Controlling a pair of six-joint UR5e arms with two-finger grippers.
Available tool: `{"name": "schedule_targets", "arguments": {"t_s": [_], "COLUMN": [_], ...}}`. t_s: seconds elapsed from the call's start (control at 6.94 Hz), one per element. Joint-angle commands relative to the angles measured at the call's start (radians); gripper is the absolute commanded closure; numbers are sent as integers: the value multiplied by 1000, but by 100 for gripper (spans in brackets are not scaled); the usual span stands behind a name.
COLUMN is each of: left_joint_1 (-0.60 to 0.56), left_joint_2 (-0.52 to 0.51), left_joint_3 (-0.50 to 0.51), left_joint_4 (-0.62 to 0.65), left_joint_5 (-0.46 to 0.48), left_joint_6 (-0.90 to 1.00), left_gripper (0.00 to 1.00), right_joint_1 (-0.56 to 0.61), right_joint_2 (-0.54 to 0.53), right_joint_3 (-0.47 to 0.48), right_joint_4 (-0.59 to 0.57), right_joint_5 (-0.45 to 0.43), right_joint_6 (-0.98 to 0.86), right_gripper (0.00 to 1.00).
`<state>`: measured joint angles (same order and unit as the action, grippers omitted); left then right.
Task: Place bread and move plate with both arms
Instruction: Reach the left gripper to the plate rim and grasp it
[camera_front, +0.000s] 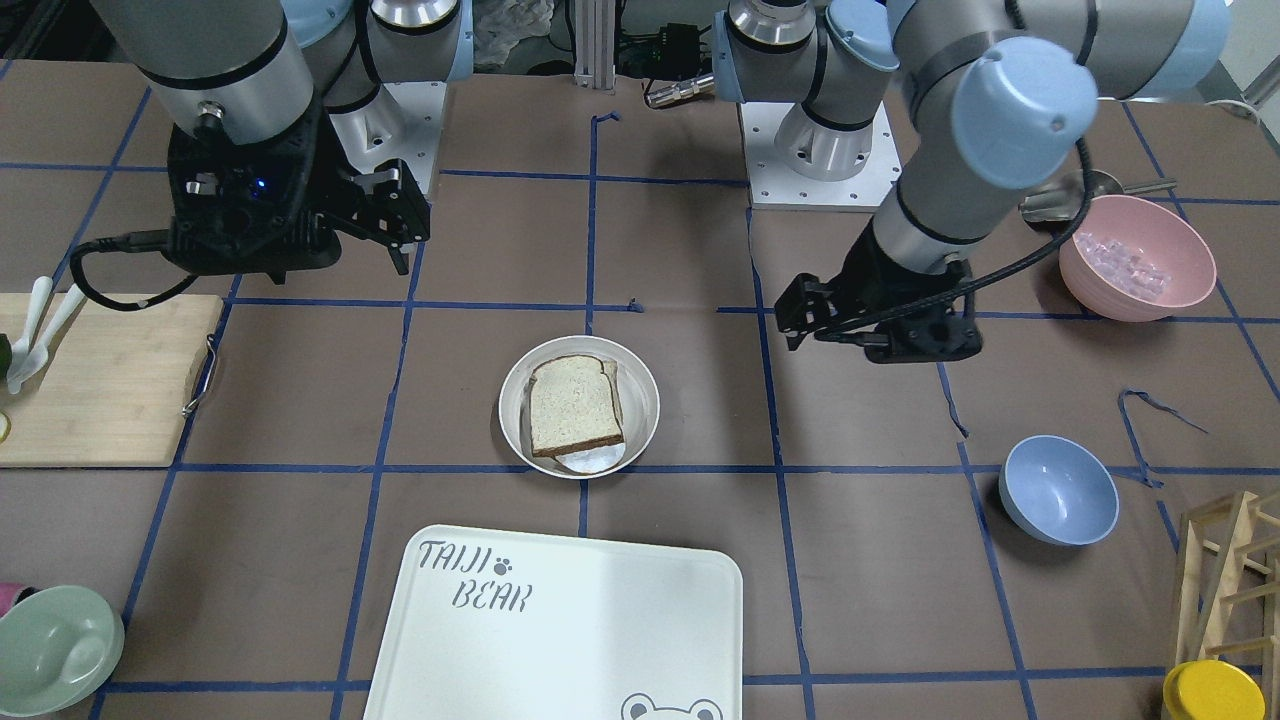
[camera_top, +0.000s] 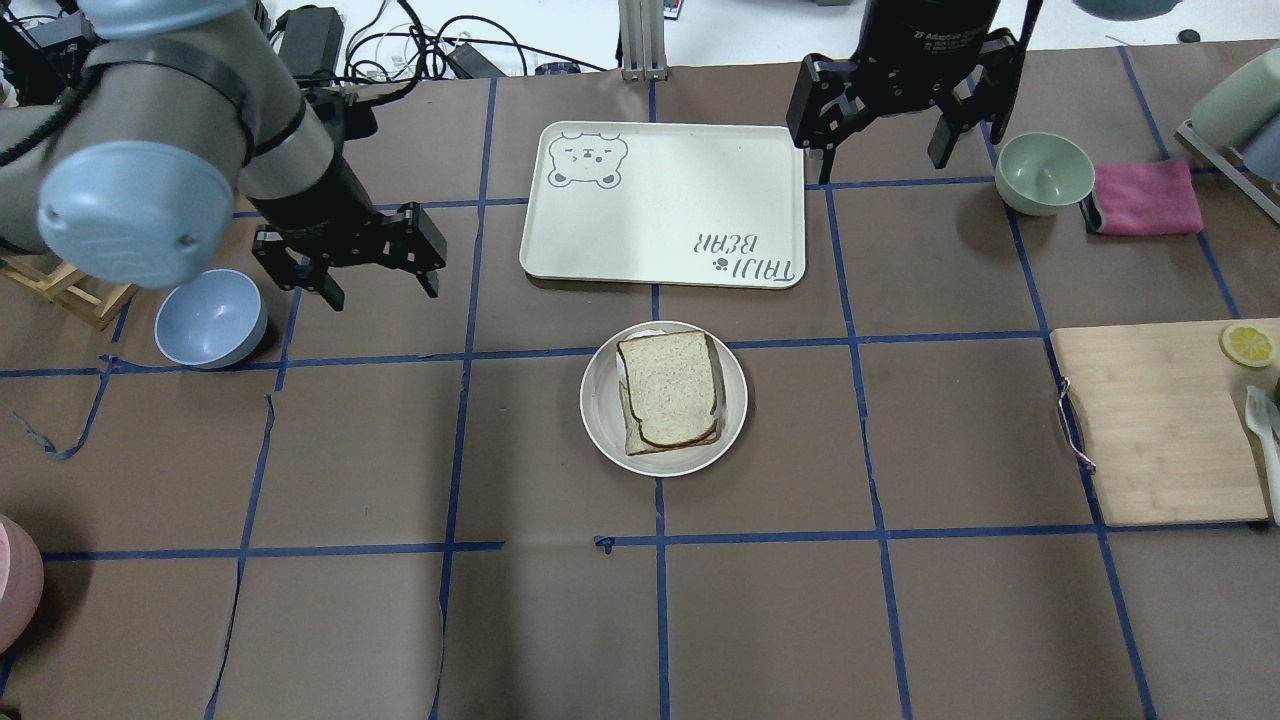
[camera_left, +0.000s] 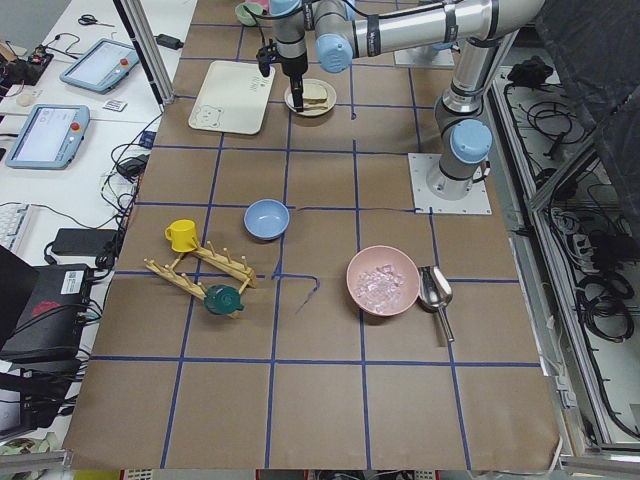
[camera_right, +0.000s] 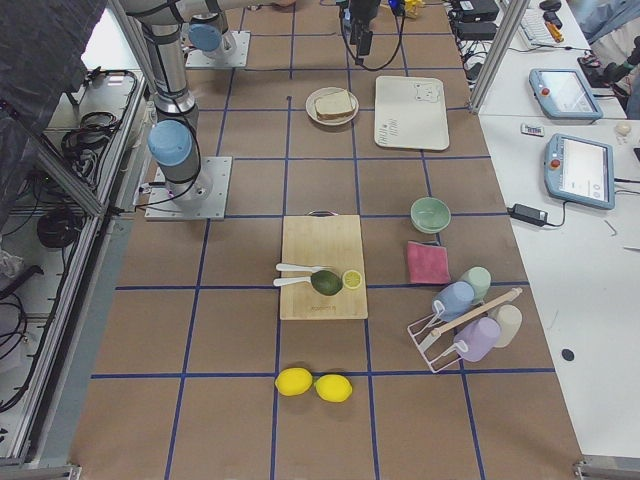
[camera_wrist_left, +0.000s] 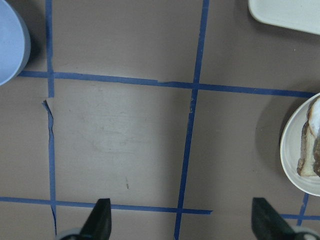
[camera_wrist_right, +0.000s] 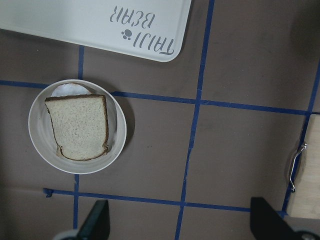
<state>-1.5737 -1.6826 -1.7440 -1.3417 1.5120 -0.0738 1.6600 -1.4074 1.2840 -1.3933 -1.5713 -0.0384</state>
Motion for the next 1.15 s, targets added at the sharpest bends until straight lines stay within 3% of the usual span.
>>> {"name": "schedule_targets", "arguments": {"t_s": [0.0, 0.29, 0.58, 0.72, 1.01], "left_joint_1": [-101, -150, -196, -200, -212], "left_joint_2": [-61, -138, -207, -239, -273], "left_joint_3": [-124, -166, -170, -172, -172], "left_joint_4": [248, 365, 398, 430, 434], "left_joint_5": [-28, -85, -81, -84, -79], "left_joint_6": [-76, -96, -106, -104, -92], "left_gripper": [0, 3, 13, 22, 25], "right_joint_1": [-64, -88, -89, -89, -97], "right_joint_2": [-4, -22, -24, -24, -25], "right_joint_3": [-2, 6, 14, 30, 35], "right_joint_4": [-21, -32, -128, -130, -131], "right_joint_5": [-33, -26, -32, -24, -27], "right_joint_6": [-107, -103, -103, -103, -103], "right_gripper": [0, 0, 0, 0, 0]}}
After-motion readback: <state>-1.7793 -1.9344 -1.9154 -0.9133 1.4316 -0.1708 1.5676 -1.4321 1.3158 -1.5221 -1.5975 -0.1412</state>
